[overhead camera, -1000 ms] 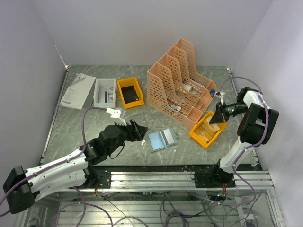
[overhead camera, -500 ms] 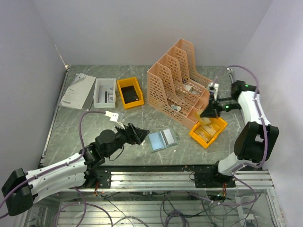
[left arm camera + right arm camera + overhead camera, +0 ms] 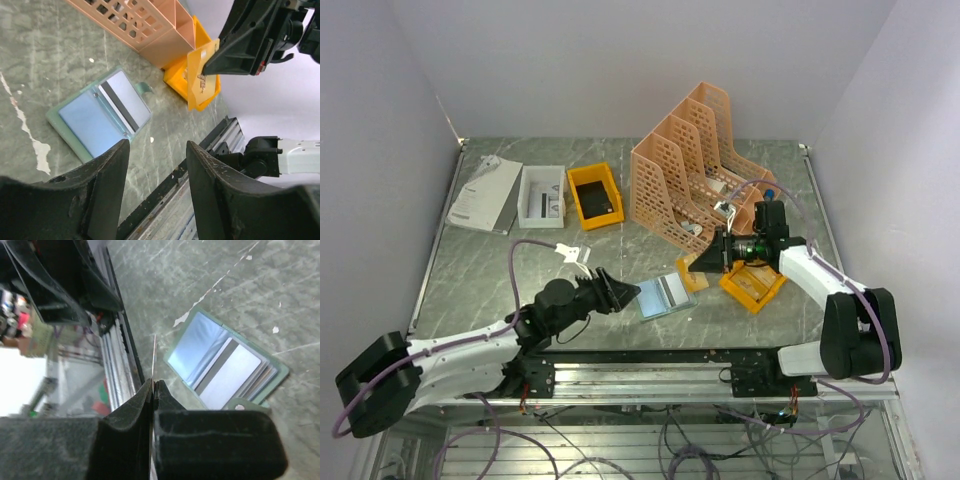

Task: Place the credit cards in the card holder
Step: Pick up the credit card from the storage box.

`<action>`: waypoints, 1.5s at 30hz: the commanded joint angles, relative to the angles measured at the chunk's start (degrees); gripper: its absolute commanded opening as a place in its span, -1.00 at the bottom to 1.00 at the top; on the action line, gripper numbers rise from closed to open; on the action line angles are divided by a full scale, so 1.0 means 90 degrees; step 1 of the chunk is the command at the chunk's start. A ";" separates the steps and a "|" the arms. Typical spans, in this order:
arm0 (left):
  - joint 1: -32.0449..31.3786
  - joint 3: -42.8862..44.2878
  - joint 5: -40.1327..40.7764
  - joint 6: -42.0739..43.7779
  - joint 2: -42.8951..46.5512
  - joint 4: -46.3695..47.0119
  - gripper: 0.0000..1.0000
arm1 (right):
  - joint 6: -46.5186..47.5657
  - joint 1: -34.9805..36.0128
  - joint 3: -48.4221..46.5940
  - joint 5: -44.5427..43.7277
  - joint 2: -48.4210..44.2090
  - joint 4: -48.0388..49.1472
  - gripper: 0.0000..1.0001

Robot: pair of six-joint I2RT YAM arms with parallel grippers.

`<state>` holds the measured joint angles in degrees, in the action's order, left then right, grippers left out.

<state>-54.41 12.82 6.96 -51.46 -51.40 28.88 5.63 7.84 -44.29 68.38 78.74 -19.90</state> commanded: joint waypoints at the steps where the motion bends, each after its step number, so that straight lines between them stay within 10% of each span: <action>1: 0.0001 -0.0004 -0.0431 -0.0464 -0.0526 0.1484 0.22 | -0.3520 0.0018 0.0398 0.0114 -0.0057 0.2975 -1.00; 9: -0.0015 0.0322 -0.0315 -0.1253 -0.0619 0.1891 0.26 | -0.6174 -0.0023 -0.0498 0.0074 0.0388 0.1686 -1.00; 15: -0.0017 0.0256 0.0008 -0.1711 0.0042 0.1914 0.28 | -0.8215 -0.0093 -0.0206 0.0579 0.0470 0.2692 -1.00; 20: -0.0022 0.0382 -0.0014 -0.1754 0.0151 0.1787 0.29 | -0.7788 -0.0083 -0.0433 0.0483 0.0393 0.2615 -1.00; 24: -0.0020 0.0332 -0.0152 -0.1742 -0.0307 0.2275 0.28 | -0.3782 0.0054 -0.1262 -0.0124 0.0453 0.0853 -1.00; 28: -0.0028 0.0043 -0.0223 -0.1529 -0.0618 0.2813 0.28 | -0.2147 0.0052 -0.1033 -0.0378 0.0392 0.0890 -1.00; 34: -0.0043 -0.0194 -0.0524 -0.1099 -0.1317 0.3721 0.26 | -0.4000 0.0144 0.0365 0.0340 -0.0038 0.4002 -1.00; 45: -0.0420 0.0536 -0.0527 -0.0501 -0.2685 0.4039 0.28 | -0.5573 0.0350 0.1036 0.0658 0.0055 0.6018 -1.00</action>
<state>-57.04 14.33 2.42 -59.75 -72.29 59.81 -37.17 10.00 -36.56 72.44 79.55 22.44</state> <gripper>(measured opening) 0.635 0.006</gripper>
